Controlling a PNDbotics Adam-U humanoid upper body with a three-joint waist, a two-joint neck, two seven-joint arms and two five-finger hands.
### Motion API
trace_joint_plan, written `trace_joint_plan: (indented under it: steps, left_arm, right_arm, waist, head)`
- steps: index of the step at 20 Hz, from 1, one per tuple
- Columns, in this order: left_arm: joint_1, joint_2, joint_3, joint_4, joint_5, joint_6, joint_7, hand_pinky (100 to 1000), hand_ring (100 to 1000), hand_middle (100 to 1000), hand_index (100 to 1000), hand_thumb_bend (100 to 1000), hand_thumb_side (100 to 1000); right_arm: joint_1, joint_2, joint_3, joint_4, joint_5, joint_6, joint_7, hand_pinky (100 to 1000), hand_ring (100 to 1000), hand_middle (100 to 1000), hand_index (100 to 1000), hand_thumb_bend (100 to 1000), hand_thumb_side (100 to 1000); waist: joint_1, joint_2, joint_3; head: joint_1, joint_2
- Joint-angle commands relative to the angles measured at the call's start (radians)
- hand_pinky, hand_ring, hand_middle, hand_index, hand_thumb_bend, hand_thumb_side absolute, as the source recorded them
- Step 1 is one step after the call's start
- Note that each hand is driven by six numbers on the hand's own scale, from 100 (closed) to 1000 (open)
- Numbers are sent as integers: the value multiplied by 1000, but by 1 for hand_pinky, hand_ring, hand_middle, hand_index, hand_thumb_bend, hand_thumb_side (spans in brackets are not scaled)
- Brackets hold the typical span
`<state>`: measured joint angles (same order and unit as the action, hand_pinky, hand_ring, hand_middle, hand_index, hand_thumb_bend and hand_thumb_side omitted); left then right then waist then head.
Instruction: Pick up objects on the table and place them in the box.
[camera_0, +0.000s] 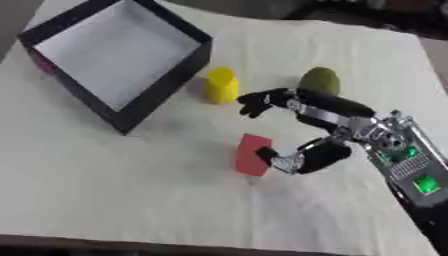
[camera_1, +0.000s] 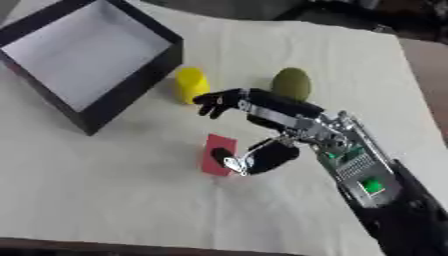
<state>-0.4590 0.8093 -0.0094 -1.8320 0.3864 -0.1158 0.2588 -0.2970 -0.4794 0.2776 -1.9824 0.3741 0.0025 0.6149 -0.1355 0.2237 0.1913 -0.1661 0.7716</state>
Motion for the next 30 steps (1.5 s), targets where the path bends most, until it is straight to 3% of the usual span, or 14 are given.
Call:
trace_joint_plan:
  steps: [1,20,30]
  left_arm:
    - [-20,21,6,-9,-1,1,-2,977,618,913,818,114,760]
    - [-38,8,-3,-5,3,5,-12,978,620,914,816,113,765]
    - [-43,4,-5,-2,2,8,-15,979,619,916,815,114,770]
  right_arm:
    - [-1,-7,-17,-18,18,1,12,1000,834,830,984,189,170]
    - [-1,0,-25,-18,99,5,54,1000,842,837,986,175,101]
    - [-1,15,-26,-18,132,33,79,1000,845,838,987,167,173]
  waist:
    - [-4,6,-1]
    - [0,24,23]
    - [-2,38,29]
  head:
    - [-3,-2]
    - [-14,-2]
    - [-17,-2]
